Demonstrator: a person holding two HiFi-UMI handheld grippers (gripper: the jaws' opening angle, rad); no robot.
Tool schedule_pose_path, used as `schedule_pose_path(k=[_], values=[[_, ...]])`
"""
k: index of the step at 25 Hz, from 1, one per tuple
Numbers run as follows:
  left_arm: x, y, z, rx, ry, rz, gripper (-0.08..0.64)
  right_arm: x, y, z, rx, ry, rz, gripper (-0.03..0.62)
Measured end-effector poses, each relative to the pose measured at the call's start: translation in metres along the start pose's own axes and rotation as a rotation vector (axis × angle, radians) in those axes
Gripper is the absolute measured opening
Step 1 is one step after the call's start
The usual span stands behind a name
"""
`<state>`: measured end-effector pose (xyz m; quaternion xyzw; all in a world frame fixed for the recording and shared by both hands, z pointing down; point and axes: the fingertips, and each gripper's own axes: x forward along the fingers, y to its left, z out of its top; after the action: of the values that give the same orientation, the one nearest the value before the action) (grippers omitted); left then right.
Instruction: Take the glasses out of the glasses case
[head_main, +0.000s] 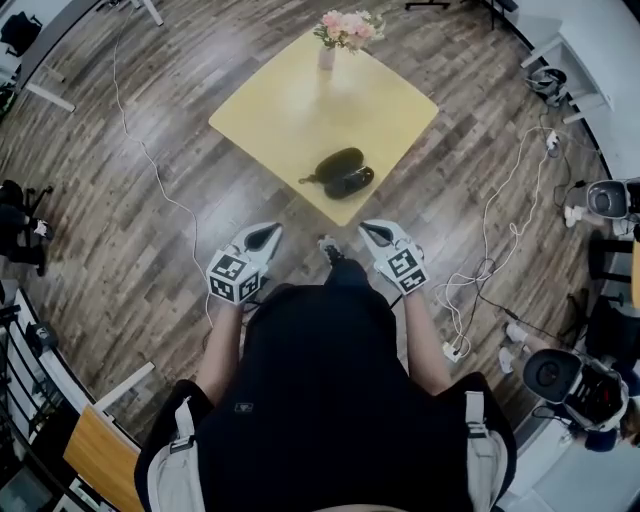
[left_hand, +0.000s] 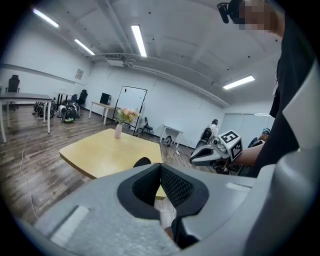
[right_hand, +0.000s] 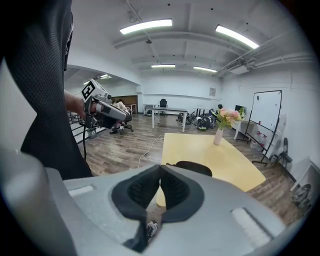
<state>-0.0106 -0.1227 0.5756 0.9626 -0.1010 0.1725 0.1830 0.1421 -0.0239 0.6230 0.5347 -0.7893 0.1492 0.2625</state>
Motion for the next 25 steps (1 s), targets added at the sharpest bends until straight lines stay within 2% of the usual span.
schedule_pose_path(k=[7,15,25], values=[[0.020,0.016,0.019,-0.024,-0.009,0.051,0.011,0.022,-0.036,0.015,-0.039,0.005,0.062,0.003],[0.047,0.024,0.035,-0.044,-0.019,0.112,0.011,0.035,-0.072,0.005,-0.069,0.038,0.126,0.003],[0.065,0.035,0.045,-0.087,-0.055,0.232,0.011,0.059,-0.105,-0.003,-0.200,0.102,0.256,0.003]])
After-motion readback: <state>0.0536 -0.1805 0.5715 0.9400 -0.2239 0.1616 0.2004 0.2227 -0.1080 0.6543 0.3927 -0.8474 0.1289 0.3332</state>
